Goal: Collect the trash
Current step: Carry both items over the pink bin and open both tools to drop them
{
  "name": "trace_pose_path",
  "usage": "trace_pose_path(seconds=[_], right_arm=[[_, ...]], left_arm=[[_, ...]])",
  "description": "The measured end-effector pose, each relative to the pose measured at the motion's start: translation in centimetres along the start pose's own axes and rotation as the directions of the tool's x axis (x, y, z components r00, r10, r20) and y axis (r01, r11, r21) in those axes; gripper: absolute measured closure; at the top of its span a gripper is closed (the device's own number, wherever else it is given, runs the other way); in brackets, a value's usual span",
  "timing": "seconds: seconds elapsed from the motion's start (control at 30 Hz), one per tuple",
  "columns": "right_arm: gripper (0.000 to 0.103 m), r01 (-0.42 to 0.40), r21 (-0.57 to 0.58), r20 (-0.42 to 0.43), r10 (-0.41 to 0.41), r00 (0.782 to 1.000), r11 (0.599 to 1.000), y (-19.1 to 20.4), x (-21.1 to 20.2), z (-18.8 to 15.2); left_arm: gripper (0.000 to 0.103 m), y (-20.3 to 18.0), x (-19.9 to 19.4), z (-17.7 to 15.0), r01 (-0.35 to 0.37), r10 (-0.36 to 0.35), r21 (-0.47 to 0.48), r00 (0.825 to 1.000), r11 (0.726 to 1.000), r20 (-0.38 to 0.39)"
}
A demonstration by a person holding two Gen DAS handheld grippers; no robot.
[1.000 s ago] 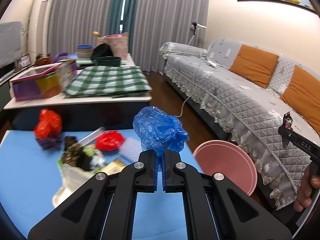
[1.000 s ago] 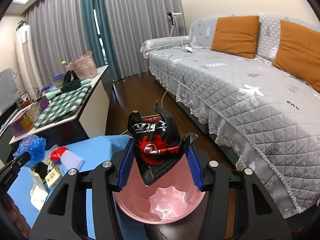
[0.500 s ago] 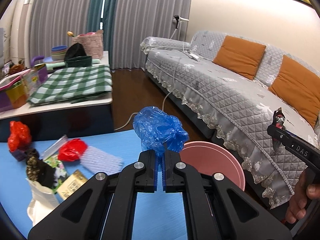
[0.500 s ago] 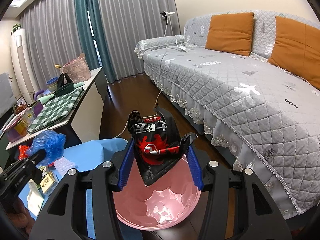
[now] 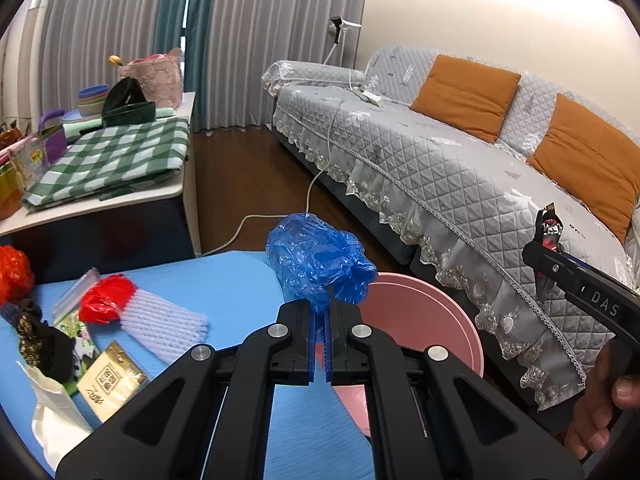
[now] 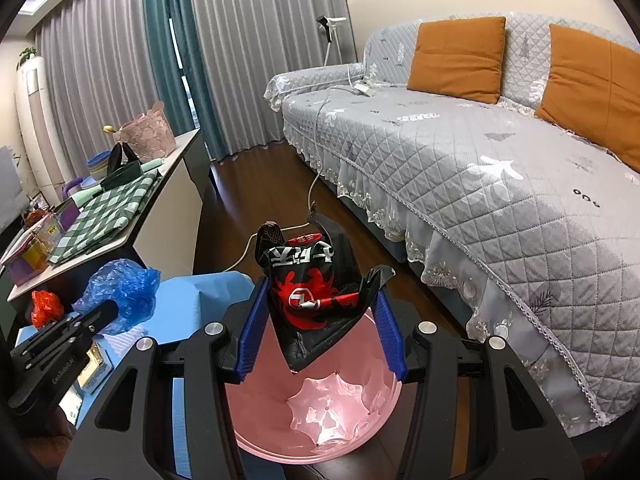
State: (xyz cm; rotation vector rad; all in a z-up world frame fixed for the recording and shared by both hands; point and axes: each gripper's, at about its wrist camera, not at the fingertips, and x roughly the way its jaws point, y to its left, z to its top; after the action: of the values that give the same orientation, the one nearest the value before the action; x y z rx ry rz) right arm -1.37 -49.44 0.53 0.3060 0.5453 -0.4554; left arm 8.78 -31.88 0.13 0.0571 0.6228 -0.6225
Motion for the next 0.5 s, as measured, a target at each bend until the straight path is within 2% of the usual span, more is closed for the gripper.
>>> trace_pose_path(seconds=[0.5], right_arm=[[0.052,-0.002,0.018,-0.051,0.003,0.999,1.000,-0.1,1.9,-0.6]], left_arm=[[0.100,-2.4,2.9,-1.1,0.054,-0.052,0.041,0.997,0.998,-0.055]])
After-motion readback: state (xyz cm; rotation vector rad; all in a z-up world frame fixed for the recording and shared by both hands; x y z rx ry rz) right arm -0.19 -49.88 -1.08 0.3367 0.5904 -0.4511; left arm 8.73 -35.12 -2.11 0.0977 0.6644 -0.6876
